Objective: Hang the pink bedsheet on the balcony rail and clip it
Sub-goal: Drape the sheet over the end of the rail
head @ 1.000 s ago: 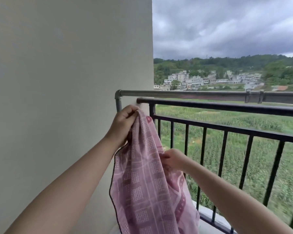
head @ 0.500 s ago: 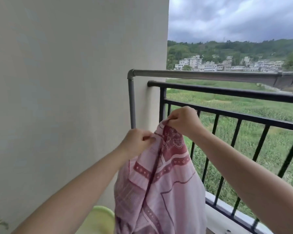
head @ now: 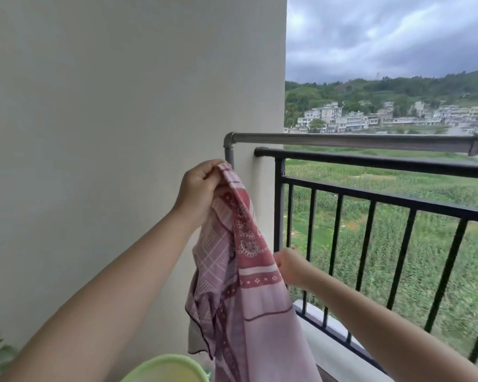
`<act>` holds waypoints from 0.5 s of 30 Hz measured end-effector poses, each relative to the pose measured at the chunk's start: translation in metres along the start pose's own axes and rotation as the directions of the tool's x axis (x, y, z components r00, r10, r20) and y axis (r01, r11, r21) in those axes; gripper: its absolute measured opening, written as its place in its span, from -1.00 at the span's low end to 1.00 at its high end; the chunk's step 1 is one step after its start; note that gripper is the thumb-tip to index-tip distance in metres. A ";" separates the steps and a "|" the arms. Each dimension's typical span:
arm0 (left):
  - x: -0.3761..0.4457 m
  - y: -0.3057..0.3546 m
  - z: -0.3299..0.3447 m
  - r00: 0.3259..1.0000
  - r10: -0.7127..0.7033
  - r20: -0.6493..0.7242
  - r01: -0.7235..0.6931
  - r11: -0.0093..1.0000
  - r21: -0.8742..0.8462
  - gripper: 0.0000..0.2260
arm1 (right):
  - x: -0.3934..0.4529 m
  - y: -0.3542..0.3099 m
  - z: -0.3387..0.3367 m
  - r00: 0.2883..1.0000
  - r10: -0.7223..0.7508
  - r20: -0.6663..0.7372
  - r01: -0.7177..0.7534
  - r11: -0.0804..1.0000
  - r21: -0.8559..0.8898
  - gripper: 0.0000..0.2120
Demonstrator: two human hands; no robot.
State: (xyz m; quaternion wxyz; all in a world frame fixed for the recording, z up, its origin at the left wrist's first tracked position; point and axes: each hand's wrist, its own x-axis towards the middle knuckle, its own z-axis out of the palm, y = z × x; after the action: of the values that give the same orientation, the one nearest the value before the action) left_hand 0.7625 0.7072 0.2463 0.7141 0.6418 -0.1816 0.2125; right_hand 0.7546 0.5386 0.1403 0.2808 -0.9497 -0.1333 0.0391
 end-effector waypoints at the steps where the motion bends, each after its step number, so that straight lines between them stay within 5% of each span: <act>1: -0.002 0.005 -0.003 1.000 -0.004 0.028 0.005 1.000 -0.024 -0.66 | 0.002 -0.004 0.005 1.000 0.000 0.026 0.000 1.000 -0.003 -0.72; 4: -0.010 0.018 -0.015 0.992 -0.009 0.122 0.017 0.998 -0.067 -0.52 | 0.008 -0.015 0.016 0.996 -0.061 0.058 0.057 0.996 0.061 -0.81; 8: -0.017 0.026 -0.041 0.998 -0.056 0.018 0.057 0.995 -0.080 -0.61 | 0.011 -0.025 0.024 0.989 -0.145 0.020 0.144 0.988 0.048 -0.82; 10: -0.021 0.027 -0.057 0.997 -0.058 -0.049 0.065 0.983 0.170 -0.71 | 0.014 -0.020 0.013 0.986 -0.151 -0.070 0.149 0.988 -0.029 -0.80; 11: -0.023 0.025 -0.067 0.995 -0.095 -0.037 0.102 0.886 0.452 -0.73 | 0.015 -0.018 0.003 0.981 -0.122 -0.148 0.119 0.992 -0.029 -0.80; 13: -0.033 0.019 -0.076 0.893 -0.450 -0.019 0.199 0.355 0.913 -0.70 | 0.018 -0.018 -0.021 0.933 -0.128 -0.337 0.133 0.991 -0.008 -0.80; 14: -0.039 0.014 -0.078 0.780 -0.622 -0.068 0.178 0.116 0.977 -0.72 | 0.018 -0.024 -0.032 0.894 -0.173 -0.413 0.179 0.984 -0.024 -0.81; 15: -0.043 0.008 -0.078 0.705 -0.705 -0.076 0.139 0.032 0.990 -0.77 | 0.019 -0.032 -0.041 0.866 -0.228 -0.446 0.228 0.972 -0.053 -0.81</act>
State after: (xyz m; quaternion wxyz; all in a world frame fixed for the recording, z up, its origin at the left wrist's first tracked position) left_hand 0.7206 0.7828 0.2213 0.1113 0.9867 0.0452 -0.1092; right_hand 0.7714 0.5479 0.1921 0.3071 -0.9103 -0.1761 -0.2144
